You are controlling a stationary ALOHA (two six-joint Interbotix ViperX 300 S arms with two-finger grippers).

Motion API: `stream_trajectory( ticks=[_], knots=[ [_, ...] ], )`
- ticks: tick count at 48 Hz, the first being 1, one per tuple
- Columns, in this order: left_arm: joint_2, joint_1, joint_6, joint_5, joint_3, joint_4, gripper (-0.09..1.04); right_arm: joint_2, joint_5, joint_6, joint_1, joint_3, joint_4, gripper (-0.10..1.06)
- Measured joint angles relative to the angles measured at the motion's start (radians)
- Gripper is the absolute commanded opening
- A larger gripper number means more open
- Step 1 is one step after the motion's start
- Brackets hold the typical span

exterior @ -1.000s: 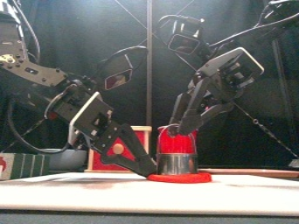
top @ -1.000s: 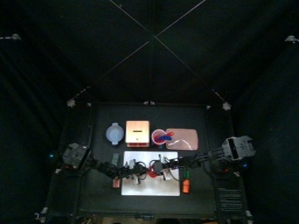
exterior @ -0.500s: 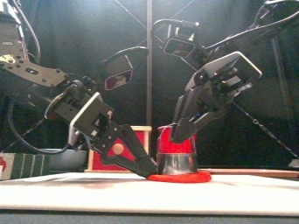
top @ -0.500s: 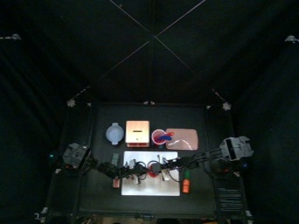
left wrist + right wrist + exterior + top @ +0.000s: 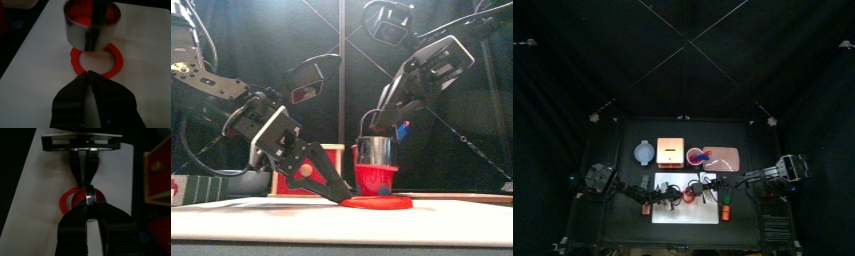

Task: Get the cutter from the drawer then cut the dough then place the extra dough in the bowl
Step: Cut the dough

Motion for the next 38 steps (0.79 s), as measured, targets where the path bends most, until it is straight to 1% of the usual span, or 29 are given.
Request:
stream_trajectory(
  ticks=[8, 14, 22, 30, 34, 38],
  knots=[
    [0.000, -0.002, 0.000, 0.009, -0.003, -0.011, 0.56, -0.133, 0.002, 0.003, -0.055, 0.091, -0.003, 0.38],
    [-0.006, -0.002, 0.000, 0.011, -0.005, -0.015, 0.56, -0.207, 0.000, -0.003, -0.080, 0.184, -0.003, 0.38],
    [-0.026, 0.005, 0.005, 0.023, -0.003, -0.017, 0.58, -0.236, -0.021, 0.002, -0.083, 0.290, -0.003, 0.38],
    [-0.051, 0.028, 0.005, 0.025, -0.002, -0.018, 0.61, -0.224, -0.060, 0.003, -0.081, 0.333, -0.005, 0.39],
    [-0.063, 0.035, 0.005, 0.023, -0.002, -0.018, 0.65, -0.215, -0.067, 0.003, -0.080, 0.336, -0.003, 0.40],
    [-0.071, 0.041, 0.005, 0.025, -0.002, -0.018, 0.71, -0.202, -0.069, 0.002, -0.080, 0.337, -0.005, 0.44]
  ],
)
